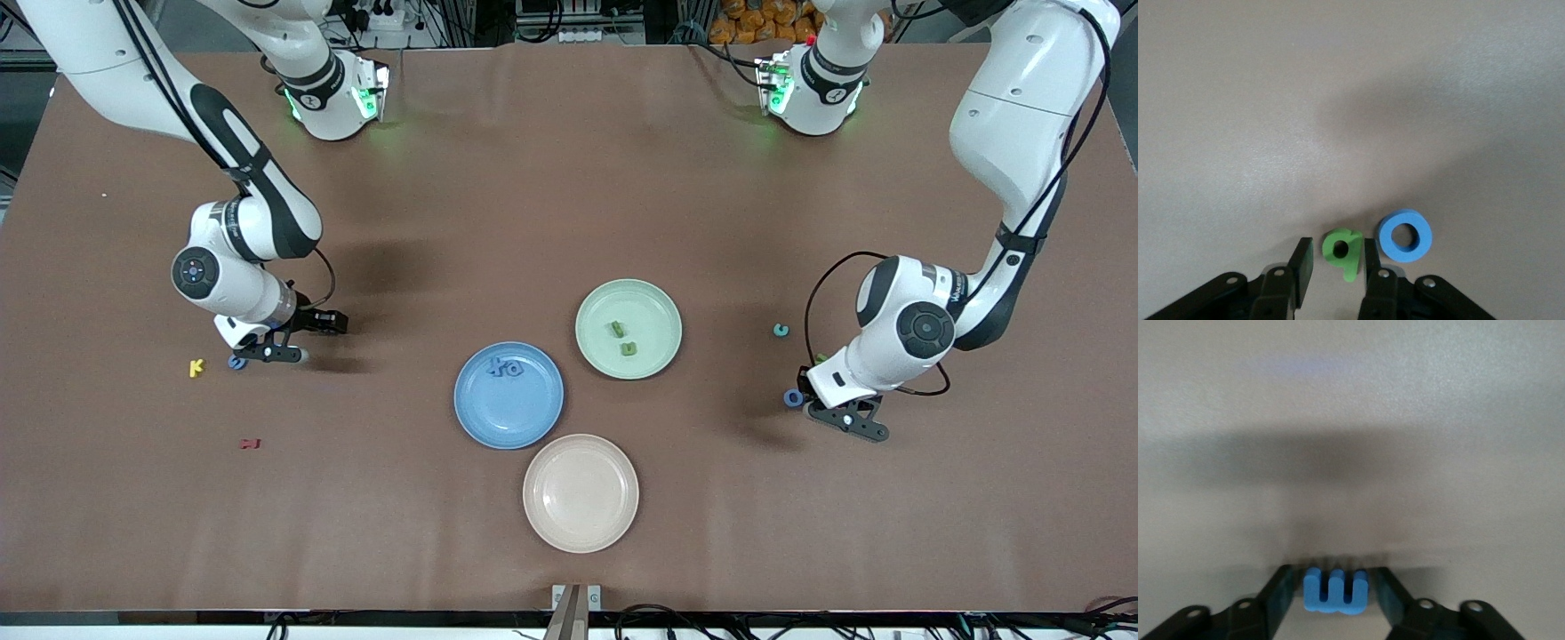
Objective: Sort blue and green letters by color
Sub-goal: 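Grasp the green 9 with the left gripper while the right gripper grasps the blue E, then drop the green 9 on the green plate while the right gripper drops E on blue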
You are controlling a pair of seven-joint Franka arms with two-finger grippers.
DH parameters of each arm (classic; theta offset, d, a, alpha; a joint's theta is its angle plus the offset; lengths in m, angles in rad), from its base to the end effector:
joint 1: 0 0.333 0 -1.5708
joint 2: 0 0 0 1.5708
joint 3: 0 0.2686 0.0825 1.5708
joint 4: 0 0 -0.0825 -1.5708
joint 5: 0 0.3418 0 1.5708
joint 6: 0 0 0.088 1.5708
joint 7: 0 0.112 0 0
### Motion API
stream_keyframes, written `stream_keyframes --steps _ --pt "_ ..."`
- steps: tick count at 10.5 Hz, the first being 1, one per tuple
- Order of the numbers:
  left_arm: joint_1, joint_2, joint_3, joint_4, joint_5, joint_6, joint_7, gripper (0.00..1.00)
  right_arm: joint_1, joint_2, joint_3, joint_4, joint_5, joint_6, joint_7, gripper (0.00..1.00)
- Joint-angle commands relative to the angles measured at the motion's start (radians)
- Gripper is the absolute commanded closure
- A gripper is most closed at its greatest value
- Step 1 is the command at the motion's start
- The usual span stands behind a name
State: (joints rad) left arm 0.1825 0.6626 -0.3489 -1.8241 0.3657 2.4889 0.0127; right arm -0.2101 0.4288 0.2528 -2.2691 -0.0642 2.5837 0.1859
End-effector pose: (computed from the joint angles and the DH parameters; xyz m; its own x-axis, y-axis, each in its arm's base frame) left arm 0.5909 -0.0906 0.1826 0.9227 -0.3811 0.0583 -0.3803 -0.9245 -0.0255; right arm 0.4843 0.0296 0.1553 0.9890 -0.0999 -0.1088 -0.1065 -0.9927 -0.0566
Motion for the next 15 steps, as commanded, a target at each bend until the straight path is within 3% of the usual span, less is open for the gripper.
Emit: stream_keyframes --steps 1,4,6,7,9,12,14,15 --pt "0.009 0.020 -0.009 0.008 -0.013 0.004 0.029 0.61 -0.009 0.021 0.008 0.008 -0.020 0.006 0.007 1.00" --pt "0.009 0.034 -0.009 0.008 -0.011 0.005 0.027 0.62 0.000 0.022 0.011 0.104 -0.016 -0.025 0.006 1.00" --pt "0.011 0.037 -0.009 0.009 -0.011 0.005 0.029 0.91 0.030 0.027 0.037 0.242 0.001 -0.147 0.017 1.00" --pt "0.011 0.032 -0.009 0.017 -0.010 0.005 0.029 1.00 0.052 0.027 0.042 0.303 0.062 -0.201 0.018 1.00" --pt "0.018 0.003 -0.021 0.023 -0.013 0.005 0.020 1.00 0.072 0.018 0.055 0.408 0.229 -0.313 0.007 1.00" --pt "0.003 -0.069 -0.084 0.040 -0.063 -0.022 -0.020 1.00 0.066 0.016 0.074 0.546 0.260 -0.444 0.020 1.00" --pt "-0.050 -0.064 -0.130 0.045 -0.093 -0.022 -0.182 1.00 0.075 0.016 0.074 0.565 0.369 -0.441 0.009 1.00" --pt "-0.125 -0.060 -0.134 0.046 -0.091 -0.022 -0.315 1.00 0.086 0.021 0.072 0.569 0.413 -0.435 0.007 1.00"
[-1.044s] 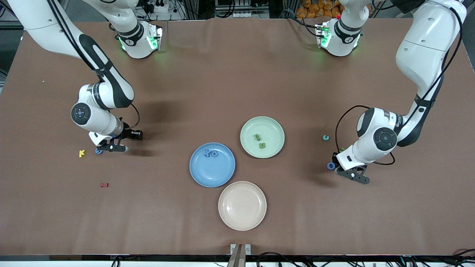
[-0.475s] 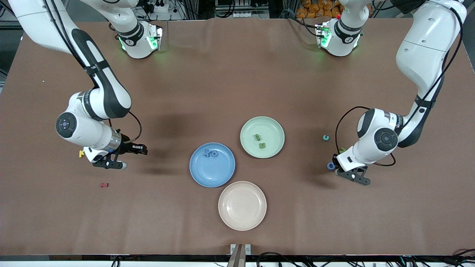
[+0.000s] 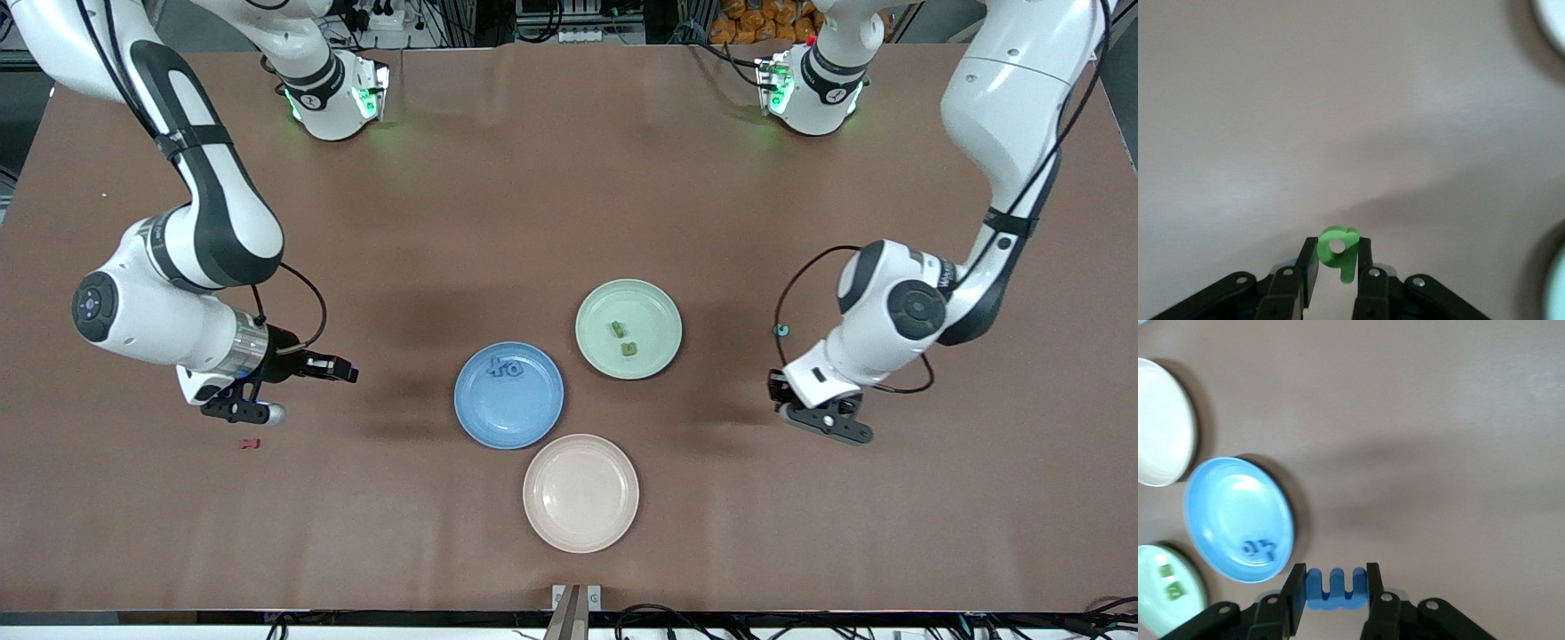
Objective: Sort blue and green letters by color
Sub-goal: 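Drop the green 9 on the green plate while the right gripper drops E on blue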
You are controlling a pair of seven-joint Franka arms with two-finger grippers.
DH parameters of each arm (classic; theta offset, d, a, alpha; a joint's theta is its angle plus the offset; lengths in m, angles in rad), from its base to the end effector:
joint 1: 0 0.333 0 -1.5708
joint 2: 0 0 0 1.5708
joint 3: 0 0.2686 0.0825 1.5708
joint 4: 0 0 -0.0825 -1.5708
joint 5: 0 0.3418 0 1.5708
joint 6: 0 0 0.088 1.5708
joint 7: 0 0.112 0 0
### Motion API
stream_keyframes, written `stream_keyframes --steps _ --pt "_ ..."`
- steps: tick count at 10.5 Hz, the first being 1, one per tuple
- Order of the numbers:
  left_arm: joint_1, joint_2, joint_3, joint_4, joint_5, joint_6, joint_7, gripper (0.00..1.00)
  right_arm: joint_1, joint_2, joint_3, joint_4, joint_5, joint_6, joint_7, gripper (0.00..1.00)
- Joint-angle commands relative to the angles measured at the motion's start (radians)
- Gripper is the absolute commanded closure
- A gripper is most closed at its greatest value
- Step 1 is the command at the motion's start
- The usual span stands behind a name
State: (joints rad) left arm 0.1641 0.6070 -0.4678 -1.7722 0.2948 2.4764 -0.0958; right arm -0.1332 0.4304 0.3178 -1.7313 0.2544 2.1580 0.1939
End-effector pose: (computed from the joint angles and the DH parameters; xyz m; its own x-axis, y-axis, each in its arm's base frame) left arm 0.5992 -0.1629 0.2486 0.9331 -0.3148 0.1739 -0.3289 -0.9425 0.0588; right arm 0.5961 0.1073 0.3228 0.9832 -0.1633 -0.0821 -0.1814 -0.9277 -0.3263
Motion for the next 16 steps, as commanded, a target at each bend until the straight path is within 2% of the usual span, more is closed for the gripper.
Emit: stream_keyframes --steps 1,2,4,5,6,7,8,10,13,14,15,16 --pt "-0.180 0.000 -0.014 0.008 -0.013 -0.010 -0.328 1.00 0.024 0.027 0.007 0.030 0.132 0.012 0.001 1.00" --pt "-0.245 0.005 -0.008 0.014 -0.009 -0.011 -0.411 1.00 0.050 0.040 0.006 0.027 0.184 0.041 0.007 1.00" --pt "-0.308 0.008 -0.008 0.011 -0.008 -0.013 -0.511 1.00 0.092 0.045 0.006 0.030 0.314 0.048 0.015 1.00" --pt "-0.336 0.020 -0.008 0.010 -0.008 -0.013 -0.542 1.00 0.098 0.044 0.006 0.032 0.334 0.075 0.015 1.00" --pt "-0.351 0.036 -0.008 0.011 -0.008 -0.013 -0.573 0.76 0.107 0.044 0.007 0.032 0.338 0.110 0.016 1.00" --pt "-0.371 0.039 -0.008 0.001 -0.009 -0.013 -0.597 0.31 0.118 0.041 0.012 0.036 0.342 0.135 0.016 1.00" --pt "-0.377 0.034 -0.008 -0.013 -0.008 -0.016 -0.639 0.00 0.142 0.036 0.035 0.055 0.380 0.157 0.024 1.00" --pt "-0.356 -0.002 -0.008 -0.010 -0.008 -0.106 -0.644 0.00 0.199 0.025 0.037 0.049 0.413 0.224 0.070 1.00" --pt "-0.204 -0.120 -0.014 -0.032 -0.003 -0.259 -0.508 0.00 0.222 0.027 0.038 0.055 0.414 0.227 0.117 1.00" --pt "-0.181 -0.134 -0.011 -0.032 -0.003 -0.287 -0.440 0.00 0.221 0.027 0.038 0.055 0.414 0.223 0.119 0.71" --pt "-0.108 -0.142 -0.012 -0.033 -0.003 -0.297 -0.317 0.00 0.219 0.027 0.038 0.055 0.416 0.223 0.119 0.08" --pt "-0.024 -0.136 -0.015 -0.038 -0.003 -0.297 -0.166 0.00 0.222 0.027 0.038 0.055 0.416 0.224 0.121 0.00"
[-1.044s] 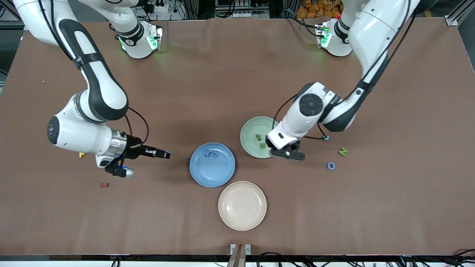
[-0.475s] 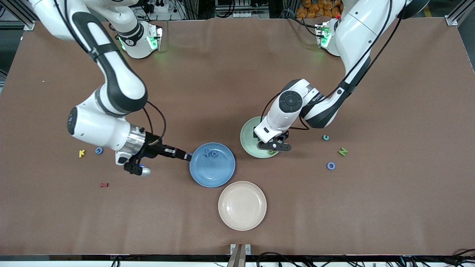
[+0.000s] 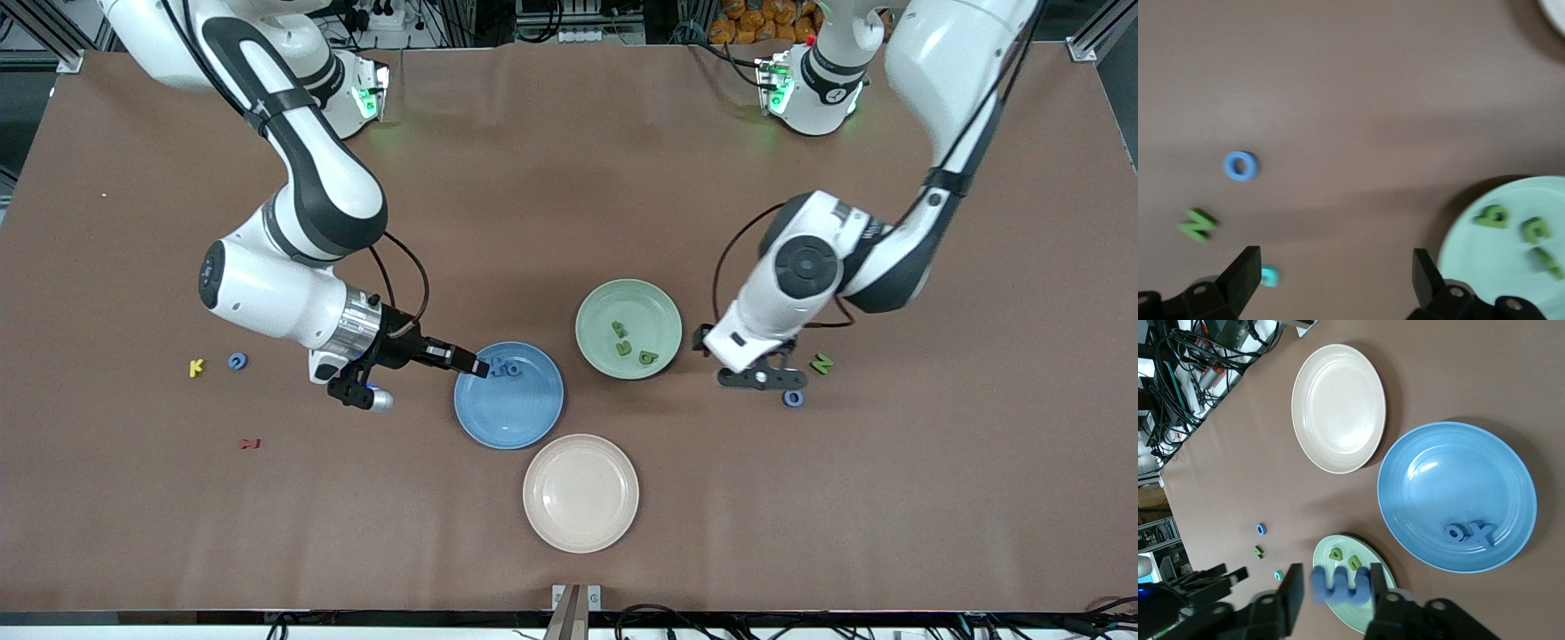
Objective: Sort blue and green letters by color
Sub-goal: 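Drop the green 9 on the green plate while the right gripper drops E on blue, then grasp the green N with the left gripper while the right gripper reaches the blue G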
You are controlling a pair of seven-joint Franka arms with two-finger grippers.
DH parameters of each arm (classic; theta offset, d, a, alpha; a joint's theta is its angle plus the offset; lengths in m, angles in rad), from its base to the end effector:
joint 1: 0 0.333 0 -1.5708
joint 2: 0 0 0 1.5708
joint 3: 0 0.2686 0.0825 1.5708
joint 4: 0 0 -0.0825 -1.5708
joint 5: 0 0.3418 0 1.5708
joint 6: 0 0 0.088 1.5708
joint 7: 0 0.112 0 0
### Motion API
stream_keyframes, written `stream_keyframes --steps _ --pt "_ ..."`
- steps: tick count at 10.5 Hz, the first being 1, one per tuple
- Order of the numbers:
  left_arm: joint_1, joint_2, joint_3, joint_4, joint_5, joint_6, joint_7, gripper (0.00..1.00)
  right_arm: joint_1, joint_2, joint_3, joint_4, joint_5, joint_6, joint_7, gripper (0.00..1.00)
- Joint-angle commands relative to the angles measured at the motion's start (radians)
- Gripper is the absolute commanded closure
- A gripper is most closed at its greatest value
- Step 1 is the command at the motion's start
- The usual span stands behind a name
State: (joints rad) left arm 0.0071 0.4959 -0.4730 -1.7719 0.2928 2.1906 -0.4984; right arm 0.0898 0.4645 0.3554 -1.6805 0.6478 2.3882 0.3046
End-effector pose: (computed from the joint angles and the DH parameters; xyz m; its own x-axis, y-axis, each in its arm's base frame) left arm 0.5479 -0.2410 0.2835 0.9957 -0.0928 -0.0027 -0.0928 -0.9955 -0.0206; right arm 0.5845 0.2593 0.3516 0.9477 -0.2941 -0.1240 -0.3049 -0.7192 -0.6244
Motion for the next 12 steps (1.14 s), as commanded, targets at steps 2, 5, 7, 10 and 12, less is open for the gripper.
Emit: stream_keyframes --steps 2,5,7,10,12 --pt "0.223 -0.005 -0.010 -0.084 -0.001 -0.003 0.429 0.00 0.002 -0.007 0.000 0.004 0.023 -0.007 0.010 0.00" --pt "0.281 -0.002 -0.009 -0.182 0.118 0.116 0.566 0.00 -0.015 -0.010 -0.004 -0.004 0.019 -0.026 -0.004 0.00" --pt "0.323 0.003 -0.007 -0.285 0.138 0.269 0.578 0.00 -0.092 -0.006 -0.010 -0.011 0.003 -0.128 -0.043 0.00" --pt "0.352 0.049 -0.007 -0.287 0.235 0.317 0.612 0.06 -0.285 0.012 -0.019 -0.047 -0.155 -0.251 -0.264 0.00" --pt "0.356 0.058 -0.007 -0.287 0.250 0.321 0.635 0.10 -0.376 0.020 -0.026 -0.042 -0.421 -0.311 -0.341 0.00"
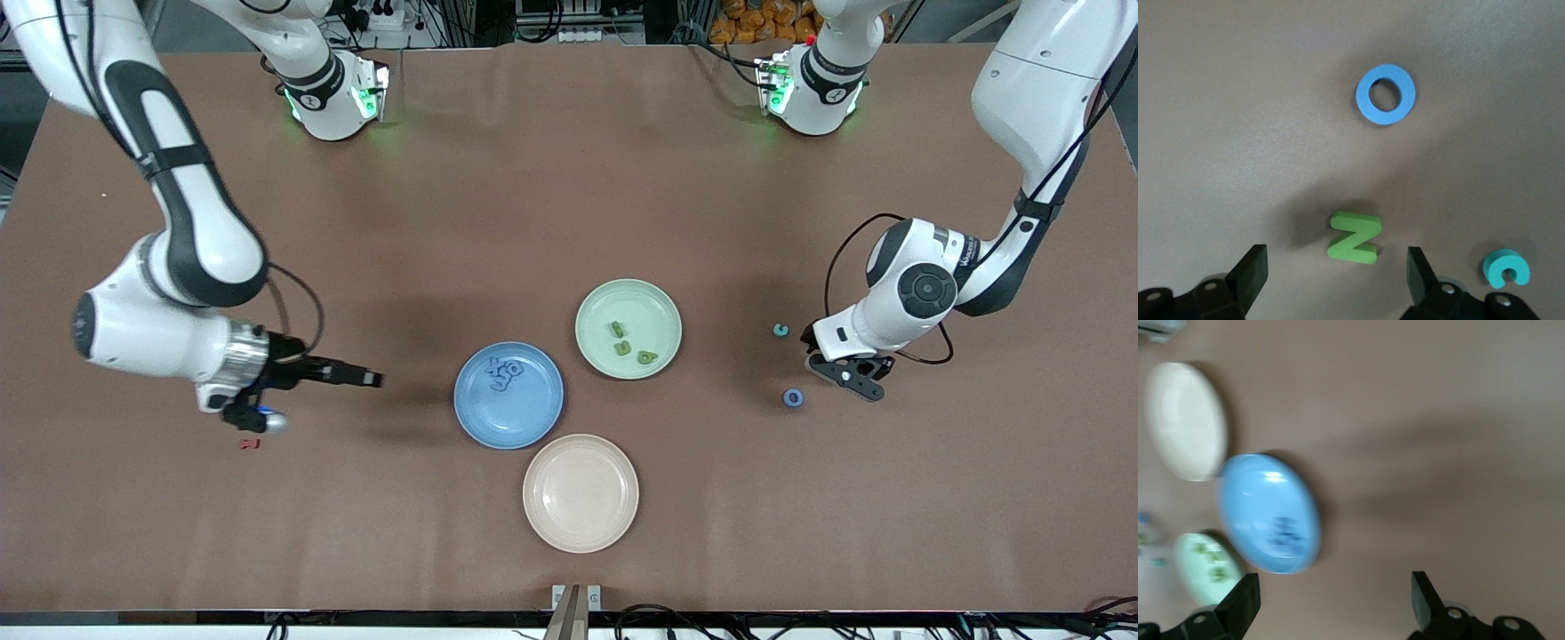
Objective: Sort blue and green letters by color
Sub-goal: 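Grasp the green N with the left gripper while the right gripper reaches the blue G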
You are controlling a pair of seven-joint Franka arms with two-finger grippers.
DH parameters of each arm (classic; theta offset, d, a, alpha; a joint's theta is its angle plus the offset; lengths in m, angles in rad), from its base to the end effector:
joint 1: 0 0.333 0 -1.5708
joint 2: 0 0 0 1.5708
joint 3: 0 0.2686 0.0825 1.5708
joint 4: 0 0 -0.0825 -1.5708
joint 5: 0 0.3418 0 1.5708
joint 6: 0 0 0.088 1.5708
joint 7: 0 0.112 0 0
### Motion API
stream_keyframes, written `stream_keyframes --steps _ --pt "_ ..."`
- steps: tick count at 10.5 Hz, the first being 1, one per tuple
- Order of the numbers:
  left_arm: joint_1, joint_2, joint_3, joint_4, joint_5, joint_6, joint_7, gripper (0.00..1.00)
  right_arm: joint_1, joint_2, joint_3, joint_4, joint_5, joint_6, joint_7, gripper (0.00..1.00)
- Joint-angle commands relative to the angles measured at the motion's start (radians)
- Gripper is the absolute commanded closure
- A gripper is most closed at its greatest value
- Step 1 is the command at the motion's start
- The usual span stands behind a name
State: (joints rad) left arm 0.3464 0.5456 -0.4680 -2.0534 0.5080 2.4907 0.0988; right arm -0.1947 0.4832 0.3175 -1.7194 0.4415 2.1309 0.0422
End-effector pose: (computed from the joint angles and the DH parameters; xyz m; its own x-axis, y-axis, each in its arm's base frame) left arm 0.5372 -0.0711 0.1797 0.8388 -0.5438 -0.0272 -0.5444 -0.8369 -0.0568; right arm 0.6011 0.0792 0.2989 0.9763 -0.1610 -0.1446 -0.2110 -0.8561 -0.4717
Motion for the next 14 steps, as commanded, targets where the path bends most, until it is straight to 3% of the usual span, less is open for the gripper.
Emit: stream_keyframes --steps 1,2,4,5,7,8,10,12,14 --pt "0.017 0.011 -0.012 -0.005 0.035 0.024 0.045 0.16 -0.132 0.003 0.011 -0.003 -0.333 -0.071 -0.129 0.00" --pt "0.017 0.016 -0.012 -0.005 0.035 0.024 0.047 0.27 -0.170 0.003 0.011 -0.012 -0.398 -0.090 -0.189 0.00" --pt "0.025 0.039 -0.011 -0.002 0.059 0.048 0.052 0.29 -0.178 0.024 -0.009 -0.032 -0.534 -0.059 -0.208 0.00" --pt "0.037 0.040 -0.011 0.004 0.067 0.048 0.053 0.44 -0.192 0.012 -0.012 -0.104 -0.570 0.030 -0.209 0.00" --pt "0.036 0.050 -0.012 0.009 0.066 0.048 0.036 0.80 -0.248 -0.009 -0.012 -0.314 -0.639 0.363 -0.211 0.00" --pt "0.036 0.048 -0.014 0.015 0.064 0.048 0.035 0.96 -0.256 -0.003 -0.012 -0.353 -0.644 0.432 -0.208 0.00" --pt "0.040 0.013 -0.027 0.019 0.022 0.045 -0.015 1.00 -0.256 -0.005 -0.041 -0.359 -0.646 0.429 -0.203 0.00" --pt "0.034 -0.079 -0.133 0.053 -0.096 -0.045 -0.141 1.00 -0.247 0.021 -0.078 -0.359 -0.650 0.446 -0.197 0.00" --pt "0.001 -0.061 -0.240 0.169 -0.153 -0.181 -0.325 1.00 -0.249 0.043 -0.086 -0.358 -0.652 0.458 -0.190 0.00"
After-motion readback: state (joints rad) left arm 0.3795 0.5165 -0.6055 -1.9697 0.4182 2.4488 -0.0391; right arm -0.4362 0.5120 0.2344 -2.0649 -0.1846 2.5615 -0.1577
